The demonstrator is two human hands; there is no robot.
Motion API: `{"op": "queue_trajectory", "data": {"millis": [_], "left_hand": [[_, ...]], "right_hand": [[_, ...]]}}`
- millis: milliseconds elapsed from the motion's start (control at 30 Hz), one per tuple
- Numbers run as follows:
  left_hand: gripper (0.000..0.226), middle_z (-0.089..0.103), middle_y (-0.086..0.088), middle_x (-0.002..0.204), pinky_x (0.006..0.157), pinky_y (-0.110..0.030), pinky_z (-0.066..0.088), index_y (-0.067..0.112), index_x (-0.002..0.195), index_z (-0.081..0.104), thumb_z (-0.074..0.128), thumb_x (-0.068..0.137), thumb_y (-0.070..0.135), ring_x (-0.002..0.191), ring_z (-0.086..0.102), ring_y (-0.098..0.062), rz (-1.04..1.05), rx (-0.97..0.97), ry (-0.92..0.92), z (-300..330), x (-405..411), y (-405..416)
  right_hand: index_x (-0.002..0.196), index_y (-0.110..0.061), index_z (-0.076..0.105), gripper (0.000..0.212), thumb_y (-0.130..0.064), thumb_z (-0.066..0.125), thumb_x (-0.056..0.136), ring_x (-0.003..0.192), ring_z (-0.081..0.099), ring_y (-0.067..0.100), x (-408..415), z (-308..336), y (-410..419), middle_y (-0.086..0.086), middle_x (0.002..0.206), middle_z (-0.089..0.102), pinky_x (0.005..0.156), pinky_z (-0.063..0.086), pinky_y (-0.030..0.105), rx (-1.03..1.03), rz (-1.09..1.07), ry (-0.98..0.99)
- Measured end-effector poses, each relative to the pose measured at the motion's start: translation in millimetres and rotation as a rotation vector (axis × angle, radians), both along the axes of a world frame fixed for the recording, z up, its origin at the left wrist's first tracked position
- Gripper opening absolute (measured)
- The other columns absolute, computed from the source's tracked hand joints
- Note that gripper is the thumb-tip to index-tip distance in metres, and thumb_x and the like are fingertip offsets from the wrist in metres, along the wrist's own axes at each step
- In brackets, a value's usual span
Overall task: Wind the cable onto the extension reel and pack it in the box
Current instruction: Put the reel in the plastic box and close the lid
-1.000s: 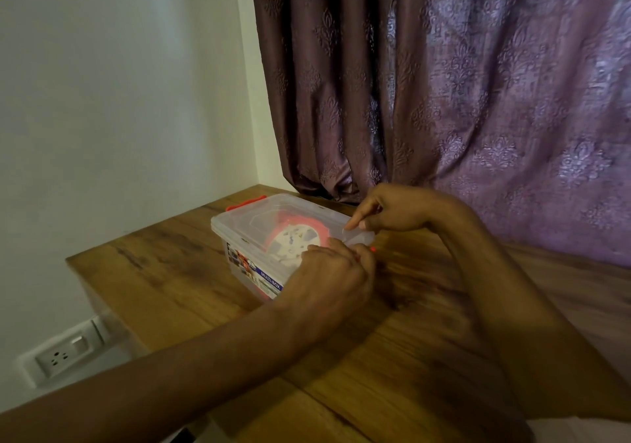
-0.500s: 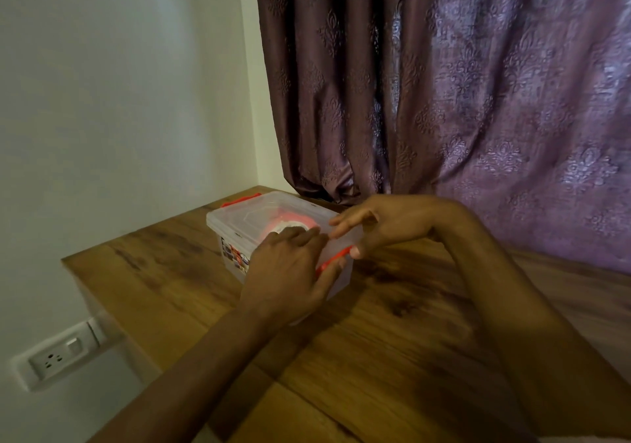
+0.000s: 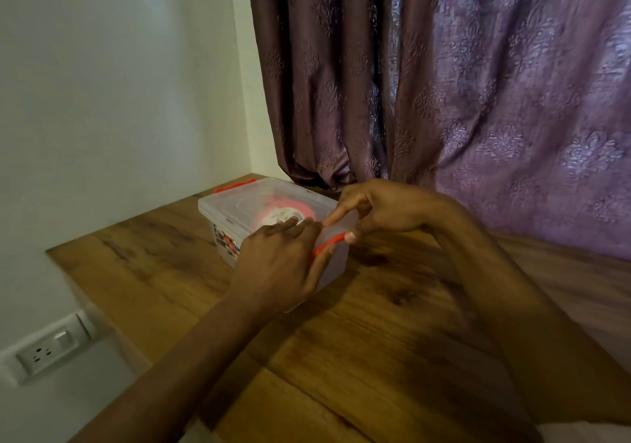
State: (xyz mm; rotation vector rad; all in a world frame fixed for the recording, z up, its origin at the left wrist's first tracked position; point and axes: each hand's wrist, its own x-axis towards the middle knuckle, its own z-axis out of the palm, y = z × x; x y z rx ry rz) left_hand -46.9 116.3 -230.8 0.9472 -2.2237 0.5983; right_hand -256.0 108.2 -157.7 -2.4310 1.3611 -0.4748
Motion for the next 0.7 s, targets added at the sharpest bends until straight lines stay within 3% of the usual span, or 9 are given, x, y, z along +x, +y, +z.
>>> {"op": "queue_trajectory", "data": {"millis": [100, 233, 467, 700], "left_hand": [[0.047, 0.073, 0.001, 0.088, 0.055, -0.021, 0.037, 0.021, 0.111, 0.068, 0.033, 0.098, 0.05, 0.067, 0.067, -0.016, 0.013, 0.022, 0.023, 1.2, -0.9, 0.2], [0.046, 0.07, 0.002, 0.079, 0.052, -0.024, 0.035, 0.023, 0.106, 0.069, 0.028, 0.1, 0.042, 0.061, 0.063, -0.017, 0.013, 0.035, 0.103, -0.3, -2.7, -0.2], [0.045, 0.071, 0.002, 0.077, 0.052, -0.021, 0.031, 0.022, 0.104, 0.071, 0.031, 0.1, 0.041, 0.059, 0.063, -0.016, -0.005, -0.019, 0.111, -2.6, -2.8, -2.7], [0.044, 0.073, 0.005, 0.087, 0.056, -0.025, 0.045, 0.025, 0.109, 0.069, 0.032, 0.099, 0.047, 0.066, 0.064, -0.014, -0.013, 0.037, 0.156, -1.2, -4.8, 2.1]], "right_hand": [[0.109, -0.029, 0.071, 0.033, -0.019, 0.075, 0.078, 0.08, 0.05, -0.005, 0.4, -2.1, -2.8, -0.014, 0.088, 0.054, 0.075, 0.041, 0.015, -0.021, 0.014, -0.034], [0.107, -0.02, 0.073, 0.027, -0.014, 0.072, 0.08, 0.081, 0.053, -0.003, 0.5, -4.5, -5.7, -0.013, 0.084, 0.054, 0.082, 0.045, 0.02, -0.038, 0.025, -0.094], [0.104, -0.022, 0.073, 0.026, -0.012, 0.072, 0.08, 0.078, 0.051, -0.003, 1.1, -4.8, -8.1, -0.012, 0.083, 0.054, 0.074, 0.042, 0.012, -0.033, 0.031, -0.098], [0.107, -0.015, 0.073, 0.027, -0.008, 0.071, 0.081, 0.078, 0.054, -0.005, -0.6, 2.4, -9.3, -0.012, 0.084, 0.056, 0.075, 0.043, 0.014, 0.044, 0.023, -0.091]]}}
